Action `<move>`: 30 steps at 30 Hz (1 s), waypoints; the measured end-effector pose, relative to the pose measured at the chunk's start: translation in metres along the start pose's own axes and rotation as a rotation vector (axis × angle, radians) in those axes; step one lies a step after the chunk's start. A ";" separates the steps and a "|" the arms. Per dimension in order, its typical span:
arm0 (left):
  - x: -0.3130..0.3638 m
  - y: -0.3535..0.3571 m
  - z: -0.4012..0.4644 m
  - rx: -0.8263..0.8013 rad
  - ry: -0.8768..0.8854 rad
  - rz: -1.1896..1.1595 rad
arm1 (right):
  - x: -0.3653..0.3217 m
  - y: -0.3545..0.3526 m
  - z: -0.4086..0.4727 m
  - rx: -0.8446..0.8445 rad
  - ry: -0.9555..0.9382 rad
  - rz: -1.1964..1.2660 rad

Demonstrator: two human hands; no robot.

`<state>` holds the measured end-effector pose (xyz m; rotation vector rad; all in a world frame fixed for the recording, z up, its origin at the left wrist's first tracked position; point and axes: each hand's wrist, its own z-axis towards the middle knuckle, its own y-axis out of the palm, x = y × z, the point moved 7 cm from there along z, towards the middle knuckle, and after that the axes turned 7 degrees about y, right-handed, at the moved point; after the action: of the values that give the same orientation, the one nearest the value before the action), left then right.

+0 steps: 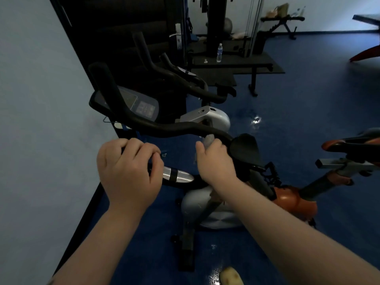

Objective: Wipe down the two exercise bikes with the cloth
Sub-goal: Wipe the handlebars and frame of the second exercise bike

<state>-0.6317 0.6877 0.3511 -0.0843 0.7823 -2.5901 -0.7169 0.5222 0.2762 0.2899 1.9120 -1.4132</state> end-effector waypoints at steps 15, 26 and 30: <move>0.001 0.000 0.003 0.043 -0.030 0.003 | -0.002 0.006 -0.060 0.064 -0.516 0.033; -0.002 0.004 -0.002 0.033 0.031 0.052 | -0.013 -0.004 -0.048 0.118 -0.724 -0.052; -0.002 0.004 -0.002 0.050 0.051 0.065 | -0.046 0.017 -0.073 0.232 -0.629 -0.030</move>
<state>-0.6285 0.6869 0.3474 0.0216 0.7250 -2.5577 -0.7057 0.6051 0.3041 -0.0776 1.2489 -1.5219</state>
